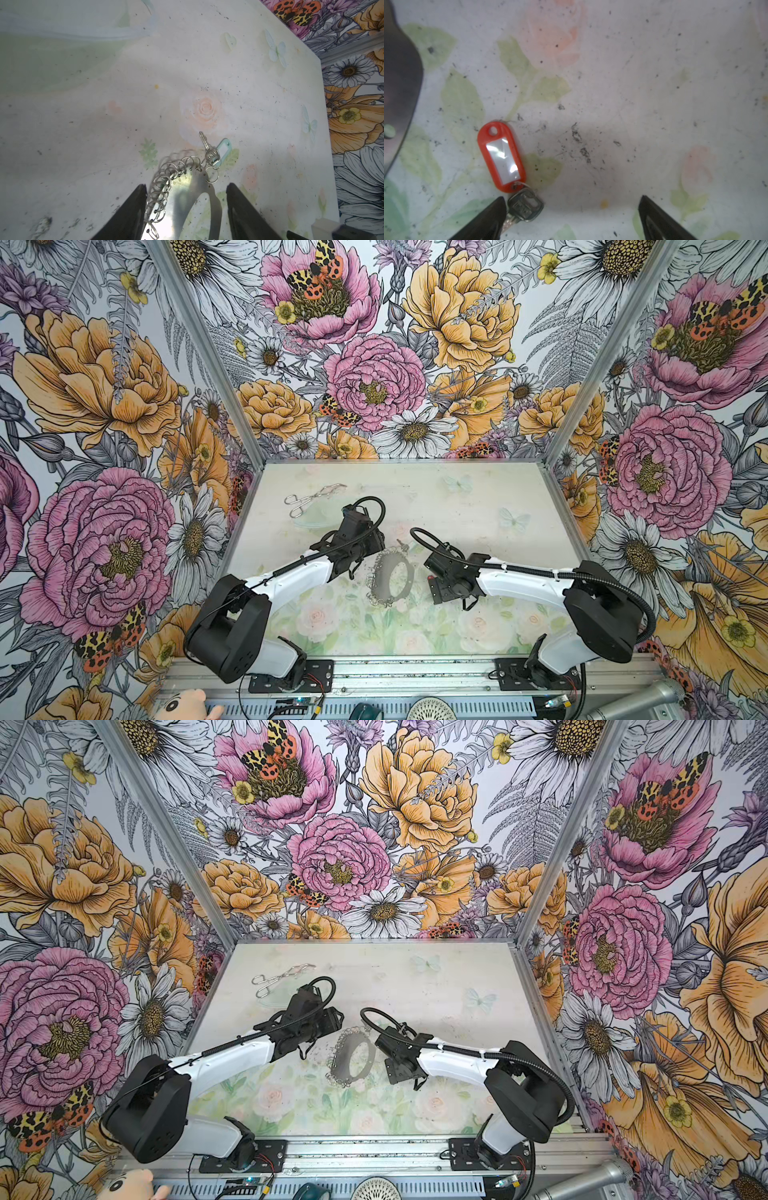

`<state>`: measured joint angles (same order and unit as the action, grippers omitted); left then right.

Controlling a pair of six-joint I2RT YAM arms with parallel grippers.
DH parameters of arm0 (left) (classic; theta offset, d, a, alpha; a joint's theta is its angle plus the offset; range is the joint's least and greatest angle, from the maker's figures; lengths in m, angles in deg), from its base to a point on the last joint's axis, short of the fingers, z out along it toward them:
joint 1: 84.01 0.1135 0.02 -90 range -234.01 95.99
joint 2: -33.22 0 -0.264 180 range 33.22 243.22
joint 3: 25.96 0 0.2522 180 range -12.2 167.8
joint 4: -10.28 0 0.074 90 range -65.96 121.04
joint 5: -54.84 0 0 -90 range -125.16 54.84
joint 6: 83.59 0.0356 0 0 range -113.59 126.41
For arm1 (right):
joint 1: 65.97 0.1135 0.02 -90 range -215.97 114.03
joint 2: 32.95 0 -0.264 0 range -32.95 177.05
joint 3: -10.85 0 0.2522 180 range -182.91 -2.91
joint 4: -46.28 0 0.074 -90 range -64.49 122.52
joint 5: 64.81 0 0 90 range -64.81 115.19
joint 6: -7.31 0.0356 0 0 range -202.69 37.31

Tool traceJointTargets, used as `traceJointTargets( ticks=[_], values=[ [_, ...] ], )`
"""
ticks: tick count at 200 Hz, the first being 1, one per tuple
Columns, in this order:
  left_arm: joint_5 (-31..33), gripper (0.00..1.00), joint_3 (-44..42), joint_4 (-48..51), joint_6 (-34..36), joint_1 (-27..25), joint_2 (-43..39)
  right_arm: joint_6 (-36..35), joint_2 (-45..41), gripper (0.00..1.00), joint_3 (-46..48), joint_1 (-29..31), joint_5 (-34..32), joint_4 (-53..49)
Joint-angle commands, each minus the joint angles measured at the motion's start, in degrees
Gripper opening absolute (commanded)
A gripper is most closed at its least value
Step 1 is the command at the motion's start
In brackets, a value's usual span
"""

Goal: Put the keys on the keyring

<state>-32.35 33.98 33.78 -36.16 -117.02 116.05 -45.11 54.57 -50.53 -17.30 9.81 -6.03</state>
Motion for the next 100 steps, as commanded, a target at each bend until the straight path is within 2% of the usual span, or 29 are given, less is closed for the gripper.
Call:
traceJointTargets(
  ticks=[1,35,52,100],
  values=[
    [1.85,0.60,4.66,3.87,2.89,-2.39,3.75,-3.75,-5.81,0.99,-1.92,-0.68,-5.69,0.29],
    [1.26,0.52,10.18,7.91,4.40,-3.89,9.16,-7.48,-10.91,0.99,-3.93,-1.38,-10.05,2.50],
    [1.57,0.49,13.85,12.17,5.26,-3.86,11.80,-8.20,-12.98,0.99,-2.65,-1.38,-9.94,5.24],
    [0.53,0.34,19.76,16.08,6.98,-4.34,16.64,-8.01,-18.49,0.99,2.77,-1.49,-9.59,10.40]
  ],
)
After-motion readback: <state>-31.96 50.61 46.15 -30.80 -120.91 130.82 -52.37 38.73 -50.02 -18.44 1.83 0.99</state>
